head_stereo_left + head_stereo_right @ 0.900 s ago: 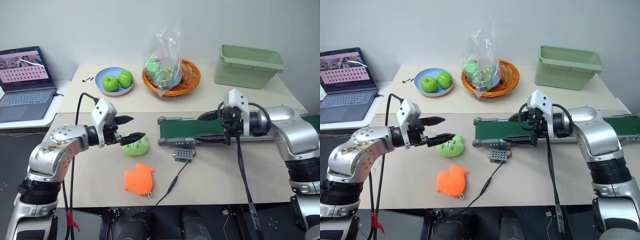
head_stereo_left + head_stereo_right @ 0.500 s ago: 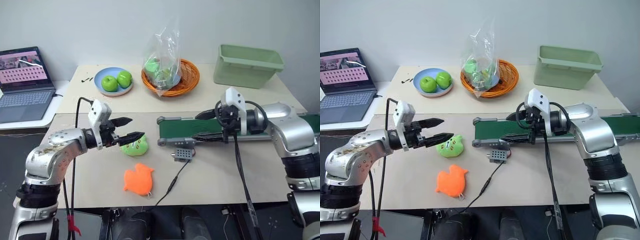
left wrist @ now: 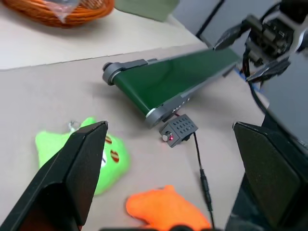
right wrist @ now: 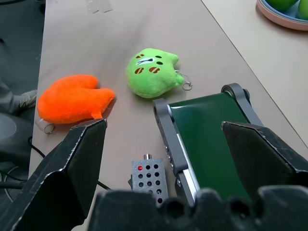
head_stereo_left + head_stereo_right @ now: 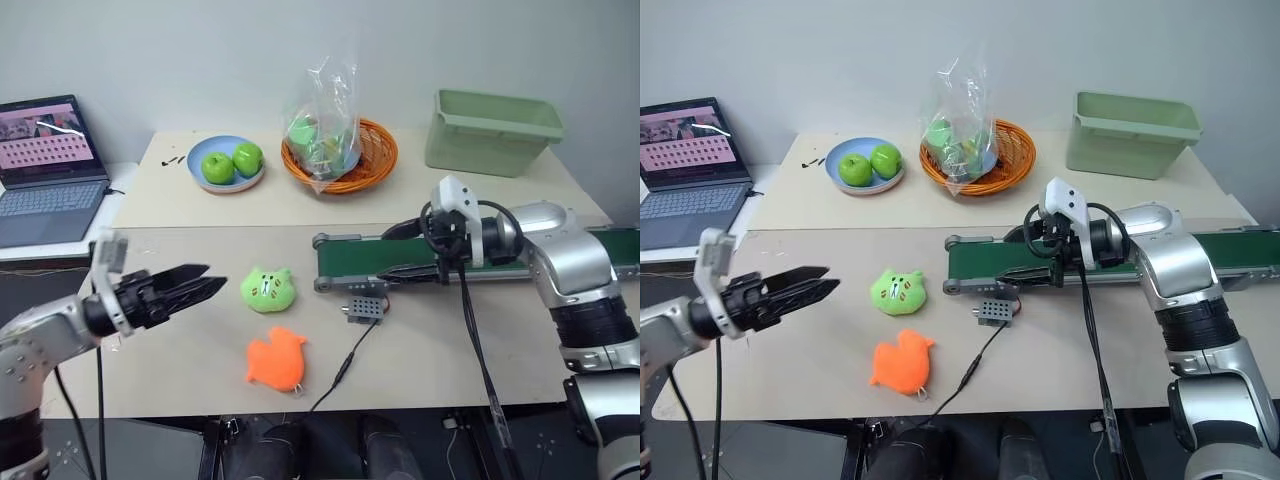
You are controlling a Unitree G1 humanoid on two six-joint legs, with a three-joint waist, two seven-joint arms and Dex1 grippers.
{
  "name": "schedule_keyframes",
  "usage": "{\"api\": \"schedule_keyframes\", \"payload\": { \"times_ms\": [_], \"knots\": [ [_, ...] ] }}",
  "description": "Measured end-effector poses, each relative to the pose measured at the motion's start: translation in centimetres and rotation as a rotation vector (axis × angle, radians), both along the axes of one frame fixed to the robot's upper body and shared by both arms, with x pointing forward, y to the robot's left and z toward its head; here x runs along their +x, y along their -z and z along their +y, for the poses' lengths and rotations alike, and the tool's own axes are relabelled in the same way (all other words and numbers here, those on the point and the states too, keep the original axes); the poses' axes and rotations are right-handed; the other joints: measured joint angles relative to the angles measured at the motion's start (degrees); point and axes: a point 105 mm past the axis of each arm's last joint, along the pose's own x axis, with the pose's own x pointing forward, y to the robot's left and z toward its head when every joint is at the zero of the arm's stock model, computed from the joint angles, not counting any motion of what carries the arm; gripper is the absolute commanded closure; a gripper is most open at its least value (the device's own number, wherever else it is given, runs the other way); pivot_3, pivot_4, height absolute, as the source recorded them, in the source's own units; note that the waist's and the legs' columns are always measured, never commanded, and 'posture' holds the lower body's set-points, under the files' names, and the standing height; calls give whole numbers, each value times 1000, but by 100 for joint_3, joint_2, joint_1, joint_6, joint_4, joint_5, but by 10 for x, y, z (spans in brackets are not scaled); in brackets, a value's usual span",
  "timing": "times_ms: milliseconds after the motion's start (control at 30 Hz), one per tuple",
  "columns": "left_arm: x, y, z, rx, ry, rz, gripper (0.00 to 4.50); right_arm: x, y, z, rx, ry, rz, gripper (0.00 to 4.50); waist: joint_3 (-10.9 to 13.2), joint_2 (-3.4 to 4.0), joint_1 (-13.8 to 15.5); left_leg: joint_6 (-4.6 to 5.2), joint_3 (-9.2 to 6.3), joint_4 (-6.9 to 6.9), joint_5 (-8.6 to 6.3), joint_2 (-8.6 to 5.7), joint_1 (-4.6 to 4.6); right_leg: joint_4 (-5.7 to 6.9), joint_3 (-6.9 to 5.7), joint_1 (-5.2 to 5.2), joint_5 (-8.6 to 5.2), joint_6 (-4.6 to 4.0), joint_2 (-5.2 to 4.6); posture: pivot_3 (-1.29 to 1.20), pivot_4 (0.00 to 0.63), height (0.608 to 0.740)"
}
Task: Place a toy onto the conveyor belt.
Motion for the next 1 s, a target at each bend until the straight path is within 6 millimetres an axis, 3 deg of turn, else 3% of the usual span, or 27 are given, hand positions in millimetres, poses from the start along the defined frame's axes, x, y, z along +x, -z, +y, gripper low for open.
{"api": "schedule_keyframes", "payload": {
  "times_ms": [67, 233, 300, 433, 700, 1000],
  "knots": [
    [-11, 16, 10, -12, -36, 79, 57, 1, 1, 0, -1, 0, 4, 0, 0, 0, -3, -1, 4, -3, -1, 3, 3, -1, 5, 1, 0, 0, 3, 0, 150, 732],
    [-56, 68, 9, -87, 1, 349, 57, 2, 3, 2, -8, -10, 2, 0, 1, 2, 12, -14, 20, -7, -18, 8, 17, 0, 19, 8, 0, 0, 6, 0, 150, 732],
    [-61, 78, 13, -118, -22, 394, 57, 2, 3, 2, -8, -11, 2, 0, 1, 2, 41, -24, 20, -6, -21, 14, 19, -1, 13, 14, 1, -2, 7, 0, 150, 732],
    [-58, 93, 12, -201, -84, 437, 57, 2, 3, 2, -8, -10, 1, 0, 1, 2, 72, -34, 23, -3, -30, 13, 28, -5, 12, 26, 2, -1, 4, 0, 150, 732],
    [-54, 107, -24, -339, -50, 545, 57, 2, 3, -2, -18, 7, -6, 0, -1, -3, 55, -33, 25, -3, -32, 14, 25, -4, 19, 19, 2, -2, 6, 0, 150, 732],
    [-61, 135, -56, -316, -5, 672, 57, 1, 2, -5, -22, 27, -21, 0, -1, -2, 30, -34, 27, -4, -32, 17, 26, -3, 23, 20, 3, -2, 7, 0, 150, 732]
  ]
}}
